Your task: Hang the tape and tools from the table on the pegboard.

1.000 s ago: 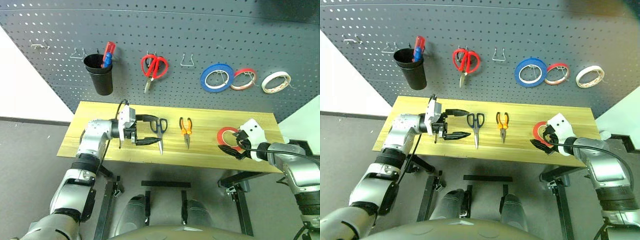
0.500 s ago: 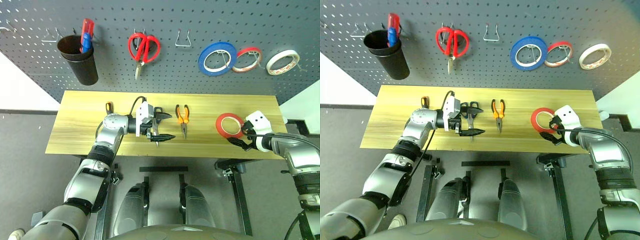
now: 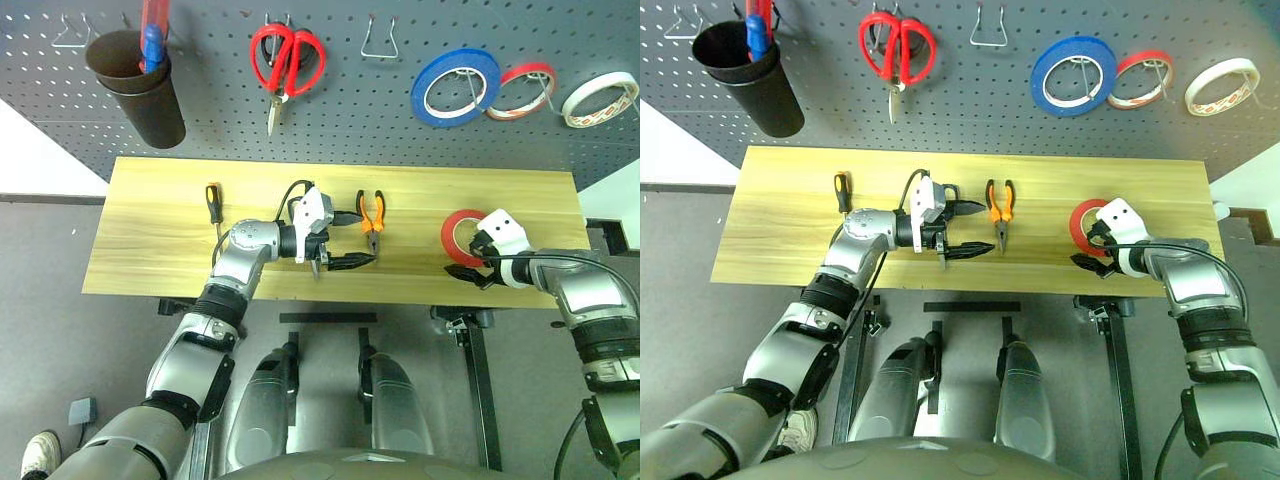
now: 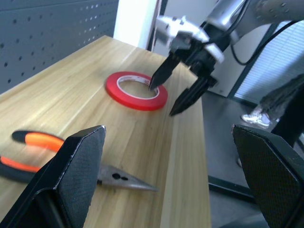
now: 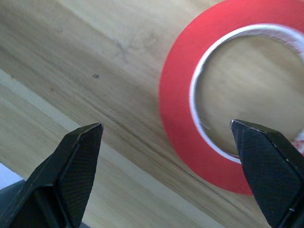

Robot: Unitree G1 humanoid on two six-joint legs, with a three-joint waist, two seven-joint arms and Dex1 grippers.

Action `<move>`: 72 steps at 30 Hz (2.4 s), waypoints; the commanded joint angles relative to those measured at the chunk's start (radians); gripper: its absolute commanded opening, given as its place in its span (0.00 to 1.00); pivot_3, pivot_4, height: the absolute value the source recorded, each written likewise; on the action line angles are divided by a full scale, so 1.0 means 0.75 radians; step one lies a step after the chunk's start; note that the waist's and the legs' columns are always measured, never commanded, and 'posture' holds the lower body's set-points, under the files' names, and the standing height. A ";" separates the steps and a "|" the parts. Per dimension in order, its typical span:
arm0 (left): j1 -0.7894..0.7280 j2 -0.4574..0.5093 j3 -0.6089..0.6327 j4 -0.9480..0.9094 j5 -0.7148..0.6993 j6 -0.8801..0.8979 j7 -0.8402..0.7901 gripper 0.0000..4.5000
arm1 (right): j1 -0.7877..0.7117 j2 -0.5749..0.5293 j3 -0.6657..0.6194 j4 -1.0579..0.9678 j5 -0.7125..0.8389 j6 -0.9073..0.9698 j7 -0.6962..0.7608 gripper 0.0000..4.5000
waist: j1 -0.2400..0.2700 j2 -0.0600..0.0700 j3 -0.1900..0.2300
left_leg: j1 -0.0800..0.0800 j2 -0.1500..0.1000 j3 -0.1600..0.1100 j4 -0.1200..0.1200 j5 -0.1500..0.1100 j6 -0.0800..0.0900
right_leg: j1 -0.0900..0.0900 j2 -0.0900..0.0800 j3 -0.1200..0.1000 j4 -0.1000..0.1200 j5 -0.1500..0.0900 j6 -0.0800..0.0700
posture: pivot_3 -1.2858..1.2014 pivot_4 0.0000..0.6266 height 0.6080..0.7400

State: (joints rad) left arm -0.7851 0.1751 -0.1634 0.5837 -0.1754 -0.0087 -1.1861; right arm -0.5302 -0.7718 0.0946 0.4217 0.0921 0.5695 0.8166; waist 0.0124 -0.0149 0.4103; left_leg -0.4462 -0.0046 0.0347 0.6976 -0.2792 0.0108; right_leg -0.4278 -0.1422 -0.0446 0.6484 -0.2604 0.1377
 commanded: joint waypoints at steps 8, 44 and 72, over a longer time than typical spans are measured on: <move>0.075 0.085 -0.025 -0.221 -0.010 0.117 0.022 1.00 | -0.085 0.020 0.106 0.168 -0.131 -0.058 0.081 0.66 | 0.002 0.000 0.004 | 0.001 0.000 -0.001 0.000 0.000 0.000 | 0.001 0.000 -0.003 0.000 0.000 0.000 | 0.58 0.75 0.91; -0.176 0.041 0.210 0.103 -0.280 -0.216 -0.301 1.00 | 0.424 -0.146 -0.812 -1.425 0.334 0.414 -0.158 0.15 | 0.028 0.001 -0.194 | -0.005 -0.013 -0.005 -0.001 0.003 -0.006 | 0.010 -0.015 -0.033 -0.009 0.003 0.005 | 0.48 0.17 0.91; -0.231 0.051 0.277 0.016 -0.364 -0.046 -0.253 1.00 | -0.253 -0.001 -0.211 -0.105 0.025 -0.326 -0.178 0.15 | -0.030 0.008 -0.254 | 0.005 -0.013 -0.005 0.001 0.002 -0.002 | 0.027 -0.014 -0.032 -0.022 0.009 0.011 | 0.53 0.15 0.91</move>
State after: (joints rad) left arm -0.9547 0.2103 0.0309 0.6346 -0.4402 -0.0467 -1.3827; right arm -0.6806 -0.7705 -0.0577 0.3110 0.1263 0.3720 0.6833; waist -0.0101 -0.0086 0.2201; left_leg -0.4423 -0.0145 0.0309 0.6983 -0.2779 0.0093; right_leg -0.4079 -0.1529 -0.0690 0.6318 -0.2538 0.1460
